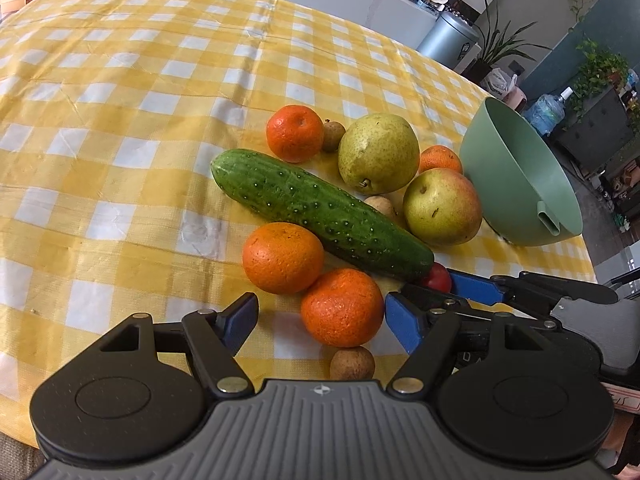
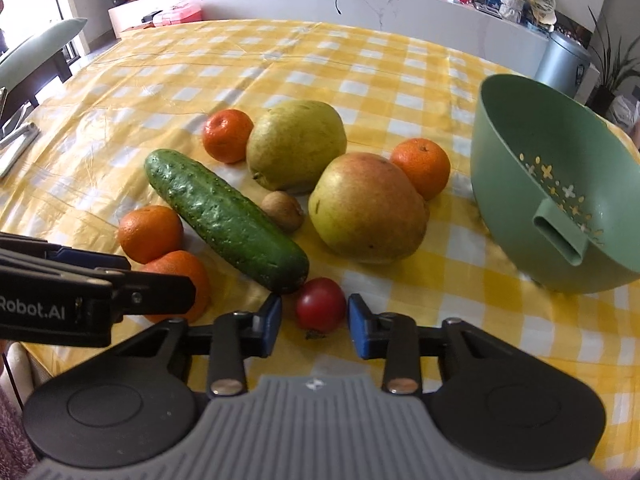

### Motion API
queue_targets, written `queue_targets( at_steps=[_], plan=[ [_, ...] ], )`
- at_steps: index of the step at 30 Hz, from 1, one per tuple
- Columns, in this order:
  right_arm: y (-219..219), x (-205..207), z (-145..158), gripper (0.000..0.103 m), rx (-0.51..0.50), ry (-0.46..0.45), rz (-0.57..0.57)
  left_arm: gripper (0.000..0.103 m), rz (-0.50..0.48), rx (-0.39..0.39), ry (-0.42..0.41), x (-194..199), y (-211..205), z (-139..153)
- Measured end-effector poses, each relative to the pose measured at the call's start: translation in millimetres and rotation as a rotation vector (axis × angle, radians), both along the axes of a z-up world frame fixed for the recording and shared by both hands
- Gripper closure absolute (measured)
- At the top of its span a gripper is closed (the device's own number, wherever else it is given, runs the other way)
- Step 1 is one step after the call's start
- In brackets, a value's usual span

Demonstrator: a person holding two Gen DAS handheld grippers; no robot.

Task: Organize fruits
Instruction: 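Grasp the red cherry tomato with the right tool while the left tool grasps a tangerine, then carry tomato and tangerine over the green colander while both tools open to drop them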

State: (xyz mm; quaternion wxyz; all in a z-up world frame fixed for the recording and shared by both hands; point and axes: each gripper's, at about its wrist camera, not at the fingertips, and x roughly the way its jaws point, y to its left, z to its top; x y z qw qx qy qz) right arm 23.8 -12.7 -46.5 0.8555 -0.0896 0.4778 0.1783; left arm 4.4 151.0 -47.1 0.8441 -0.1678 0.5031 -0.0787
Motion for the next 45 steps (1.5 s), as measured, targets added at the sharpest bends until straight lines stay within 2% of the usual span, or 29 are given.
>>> queue_targets(
  at_steps=[4, 5, 11, 15, 22, 23, 25, 26, 27, 35, 45],
  plan=[
    [-1, -2, 1, 0.076, 0.0, -0.007, 0.0, 0.018, -0.002, 0.0, 0.005, 1, -1, -1],
    [-2, -2, 2, 0.08, 0.0, -0.007, -0.003, 0.018, -0.002, -0.002, 0.007, 1, -1, -1],
    [-10, -9, 13, 0.08, 0.032, -0.035, -0.019, 0.018, 0.01, -0.019, 0.016, 3, -3, -4],
    [-23, -18, 29, 0.08, 0.095, -0.076, -0.038, 0.015, 0.069, -0.012, 0.0, 3, -8, -5],
    [-38, -21, 35, 0.08, 0.177, -0.072, -0.048, 0.014, 0.015, 0.144, -0.004, 6, -34, -4],
    [-39, -21, 35, 0.08, 0.181, -0.072, -0.05, 0.015, 0.002, 0.169, 0.007, 7, -37, -4],
    [-40, -21, 35, 0.08, 0.183, -0.072, -0.052, 0.037, -0.01, 0.218, 0.025, 7, -42, -2],
    [-41, -21, 35, 0.08, 0.188, -0.072, -0.052, 0.047, -0.011, 0.192, 0.024, 7, -42, -1],
    [-42, -22, 35, 0.08, 0.19, -0.076, -0.05, 0.052, -0.01, 0.154, 0.031, 7, -41, -1],
    [-44, -24, 34, 0.08, 0.163, -0.092, -0.048, 0.054, -0.001, 0.133, 0.014, 2, -41, 1],
    [-48, -28, 39, 0.08, 0.187, -0.133, -0.046, 0.054, -0.001, 0.107, -0.125, -9, -41, 37]
  ],
)
